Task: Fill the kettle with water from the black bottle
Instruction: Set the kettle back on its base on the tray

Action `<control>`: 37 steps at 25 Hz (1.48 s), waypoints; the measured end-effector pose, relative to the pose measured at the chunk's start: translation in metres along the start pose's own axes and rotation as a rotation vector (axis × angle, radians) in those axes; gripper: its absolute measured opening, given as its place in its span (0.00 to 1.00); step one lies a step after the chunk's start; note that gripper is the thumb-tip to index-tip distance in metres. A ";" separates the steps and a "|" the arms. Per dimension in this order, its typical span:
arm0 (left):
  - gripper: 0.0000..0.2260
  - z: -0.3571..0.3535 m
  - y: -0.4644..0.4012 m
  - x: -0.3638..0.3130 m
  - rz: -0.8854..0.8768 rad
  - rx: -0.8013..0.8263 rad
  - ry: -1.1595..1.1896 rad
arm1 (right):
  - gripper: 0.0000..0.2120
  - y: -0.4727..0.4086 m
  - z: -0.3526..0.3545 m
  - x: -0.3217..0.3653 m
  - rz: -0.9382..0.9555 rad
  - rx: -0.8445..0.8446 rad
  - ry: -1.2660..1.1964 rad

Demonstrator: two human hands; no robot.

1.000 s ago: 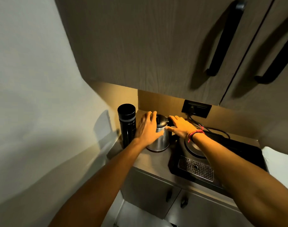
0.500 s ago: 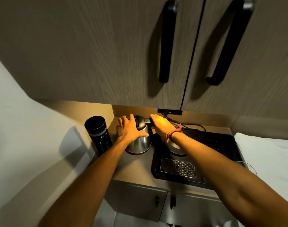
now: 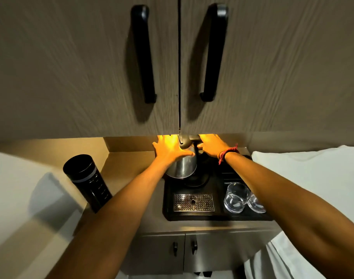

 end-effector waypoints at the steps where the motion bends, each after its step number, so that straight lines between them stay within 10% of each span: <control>1: 0.43 -0.007 -0.001 -0.007 -0.010 0.016 -0.008 | 0.13 -0.006 -0.006 -0.010 0.043 -0.026 -0.001; 26: 0.50 -0.038 0.007 -0.032 -0.085 0.049 -0.046 | 0.23 0.007 -0.046 -0.082 -0.025 -0.239 -0.154; 37: 0.57 -0.039 0.022 -0.032 -0.028 0.081 -0.172 | 0.29 0.010 -0.042 -0.070 0.006 -0.293 0.329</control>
Point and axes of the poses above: each hand's wrist, its own y-axis away from the middle knuckle, its own z-axis out of the back of the hand, x = y × z, the point moved 5 cm from there along -y, towards the middle knuckle, and after that the axes turned 9 degrees about y, right-handed, at the moved point
